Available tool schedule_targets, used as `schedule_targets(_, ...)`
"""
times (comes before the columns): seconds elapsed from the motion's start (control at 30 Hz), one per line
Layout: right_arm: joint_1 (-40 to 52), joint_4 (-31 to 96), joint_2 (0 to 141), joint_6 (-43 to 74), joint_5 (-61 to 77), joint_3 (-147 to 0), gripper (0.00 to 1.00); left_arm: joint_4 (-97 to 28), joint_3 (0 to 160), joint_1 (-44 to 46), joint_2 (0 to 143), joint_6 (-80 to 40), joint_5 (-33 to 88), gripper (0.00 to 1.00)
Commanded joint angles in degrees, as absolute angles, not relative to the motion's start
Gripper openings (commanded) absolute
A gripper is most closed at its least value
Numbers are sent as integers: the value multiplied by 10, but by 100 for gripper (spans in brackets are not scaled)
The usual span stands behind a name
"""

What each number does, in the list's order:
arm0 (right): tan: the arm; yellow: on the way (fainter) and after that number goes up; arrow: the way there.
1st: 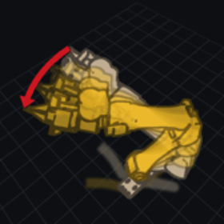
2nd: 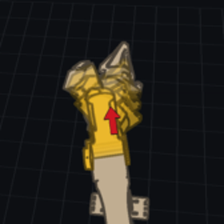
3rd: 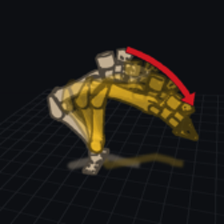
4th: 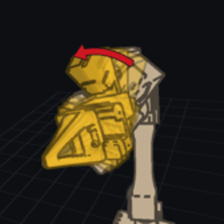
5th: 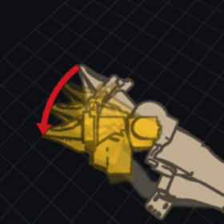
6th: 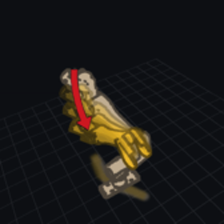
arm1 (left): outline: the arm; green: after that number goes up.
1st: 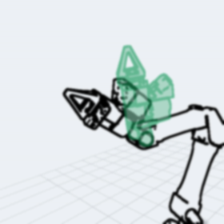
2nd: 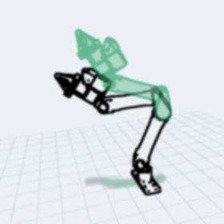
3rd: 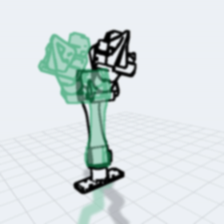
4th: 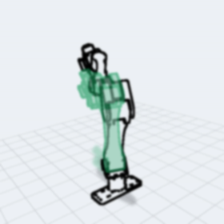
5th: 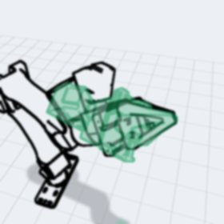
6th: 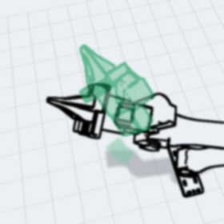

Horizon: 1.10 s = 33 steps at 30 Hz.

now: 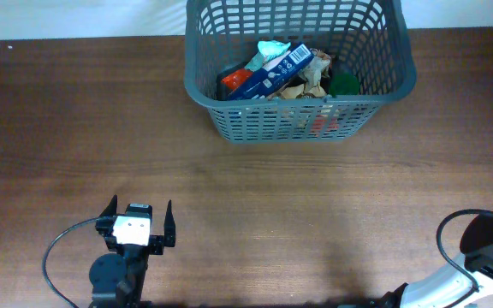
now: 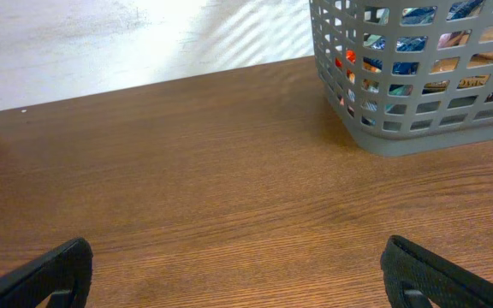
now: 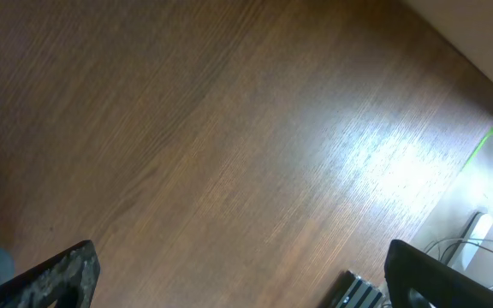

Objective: Pack container

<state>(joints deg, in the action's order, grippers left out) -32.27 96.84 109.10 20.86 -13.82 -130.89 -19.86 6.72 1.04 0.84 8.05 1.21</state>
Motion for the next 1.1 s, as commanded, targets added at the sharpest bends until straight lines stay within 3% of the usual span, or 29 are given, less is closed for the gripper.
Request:
schedule_targets(0.0, -323, 967, 1091, 213, -139, -1306, 99, -195, 60, 7, 3, 78, 6, 99)
schedule_targets(0.5, -323, 942, 1089, 213, -165, -1306, 99, -195, 60, 7, 3, 78, 6, 99)
schedule_targets(0.8, -297, 811, 1014, 212, -165, -1297, 99, -195, 60, 7, 3, 78, 6, 99)
schedule_targets(1.07, -170, 557, 800, 107, -163, -1082, 99, -195, 60, 7, 3, 78, 6, 99)
